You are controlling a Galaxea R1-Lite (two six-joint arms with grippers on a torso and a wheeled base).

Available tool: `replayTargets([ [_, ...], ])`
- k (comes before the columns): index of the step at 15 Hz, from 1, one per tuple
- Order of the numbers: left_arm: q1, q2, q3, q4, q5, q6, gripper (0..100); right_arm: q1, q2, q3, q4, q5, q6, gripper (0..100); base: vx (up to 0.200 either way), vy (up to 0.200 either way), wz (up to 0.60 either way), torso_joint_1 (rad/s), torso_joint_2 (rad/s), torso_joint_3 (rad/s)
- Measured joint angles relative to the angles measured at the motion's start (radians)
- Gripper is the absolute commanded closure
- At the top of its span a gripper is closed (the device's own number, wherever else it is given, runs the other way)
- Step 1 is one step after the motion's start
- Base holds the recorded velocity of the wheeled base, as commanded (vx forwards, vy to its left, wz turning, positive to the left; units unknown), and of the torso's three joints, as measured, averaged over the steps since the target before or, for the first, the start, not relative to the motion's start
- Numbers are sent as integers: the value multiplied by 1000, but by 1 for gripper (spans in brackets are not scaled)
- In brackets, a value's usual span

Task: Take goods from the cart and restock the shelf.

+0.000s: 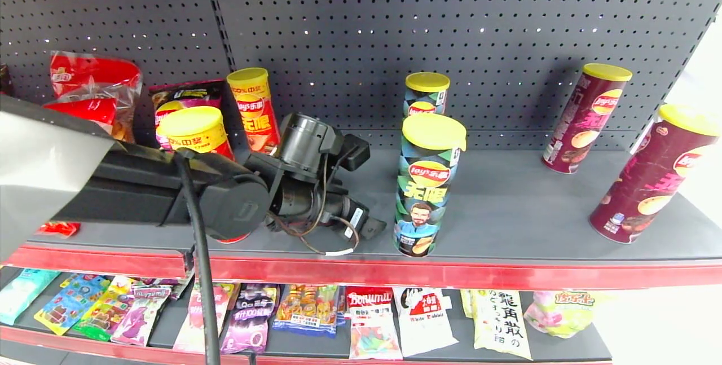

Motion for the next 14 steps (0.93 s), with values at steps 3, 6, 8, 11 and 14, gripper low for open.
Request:
replayTargets([
  [3, -2, 29, -37, -1, 0, 0, 0, 1, 0, 0, 0, 0, 0, 0, 0, 0, 0, 0, 0, 0],
  [6, -3, 45, -46, 0, 0, 0, 0, 1, 0, 0, 0, 0, 0, 0, 0, 0, 0, 0, 0, 0],
  [8, -3, 51, -48, 1, 0, 0, 0, 1, 0, 0, 0, 0, 0, 0, 0, 0, 0, 0, 0, 0],
  [11, -7, 60, -50, 2, 0, 0, 0, 1, 0, 0, 0, 0, 0, 0, 0, 0, 0, 0, 0, 0],
  [14, -9, 66, -51, 2, 0, 0, 0, 1, 0, 0, 0, 0, 0, 0, 0, 0, 0, 0, 0, 0],
])
